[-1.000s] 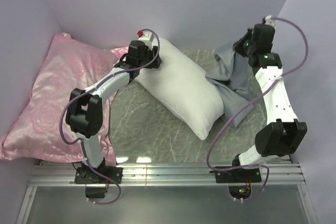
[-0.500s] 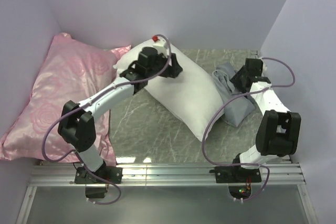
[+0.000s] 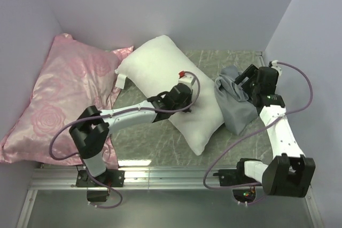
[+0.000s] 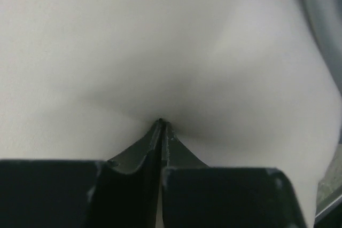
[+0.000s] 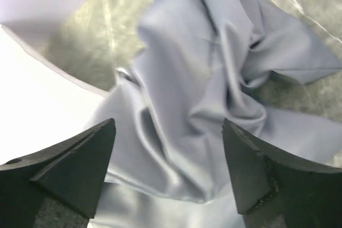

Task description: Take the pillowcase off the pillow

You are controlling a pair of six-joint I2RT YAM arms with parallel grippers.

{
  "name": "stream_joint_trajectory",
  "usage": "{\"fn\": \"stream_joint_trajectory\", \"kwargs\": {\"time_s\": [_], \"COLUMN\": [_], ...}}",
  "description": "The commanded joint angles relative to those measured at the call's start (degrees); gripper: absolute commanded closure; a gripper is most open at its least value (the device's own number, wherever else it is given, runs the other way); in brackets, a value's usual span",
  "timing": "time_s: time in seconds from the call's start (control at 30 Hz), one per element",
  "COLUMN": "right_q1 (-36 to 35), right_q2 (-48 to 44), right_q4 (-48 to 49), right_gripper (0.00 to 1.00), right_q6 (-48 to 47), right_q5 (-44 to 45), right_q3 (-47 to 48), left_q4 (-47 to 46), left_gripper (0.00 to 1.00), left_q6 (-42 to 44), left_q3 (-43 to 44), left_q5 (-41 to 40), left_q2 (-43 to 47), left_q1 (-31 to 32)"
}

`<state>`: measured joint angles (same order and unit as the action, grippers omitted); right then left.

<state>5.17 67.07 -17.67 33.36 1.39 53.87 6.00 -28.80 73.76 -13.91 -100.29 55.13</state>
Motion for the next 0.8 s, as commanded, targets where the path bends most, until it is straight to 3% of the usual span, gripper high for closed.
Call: {"fn": "stream_joint_trajectory", "kwargs": {"time_s": [0.0,0.07,0.2,0.33,0.47,0.77], "right_q1": [-1.3,-2.8,-4.6,-4.6,-4.9,-4.9], "right_q2": [-4.5,-6.2,-10.6,-14.2,-16.8,-18.3], "right_q4": [-0.3,-1.0,-1.6,-0.4,0.3,0.6], "right_gripper": [0.11,0.04,0.01,0.0,0.0,0.0], "right_q6": [-2.5,-3.1,-4.6,-5.5,-5.2,-5.4], "right_q5": [-1.2,-1.2,-0.2,-3.8,-6.9,-9.0], "right_q3": [0.4,0.1,-1.7,-3.5,-5.2,-6.1], "left_q4": [9.2,9.9,8.6,9.1,7.7,3.9], "left_gripper": [0.9,0.82,0.73,0.43,0.27,0.14], "left_q6": [-4.7,-6.3,-7.3,-5.5,-5.5,-6.6], "left_q3": [-8.4,-11.4,-15.8,-15.6,-15.9,-20.2], "left_q5": [-9.2,-9.5,-6.6,-4.2,-2.2,-3.6], "left_q2": [4.7,9.0,15.4,18.9,23.6,35.1], "left_q1": [-0.9,-1.3,-4.6,-4.9,-4.9,-5.0]}}
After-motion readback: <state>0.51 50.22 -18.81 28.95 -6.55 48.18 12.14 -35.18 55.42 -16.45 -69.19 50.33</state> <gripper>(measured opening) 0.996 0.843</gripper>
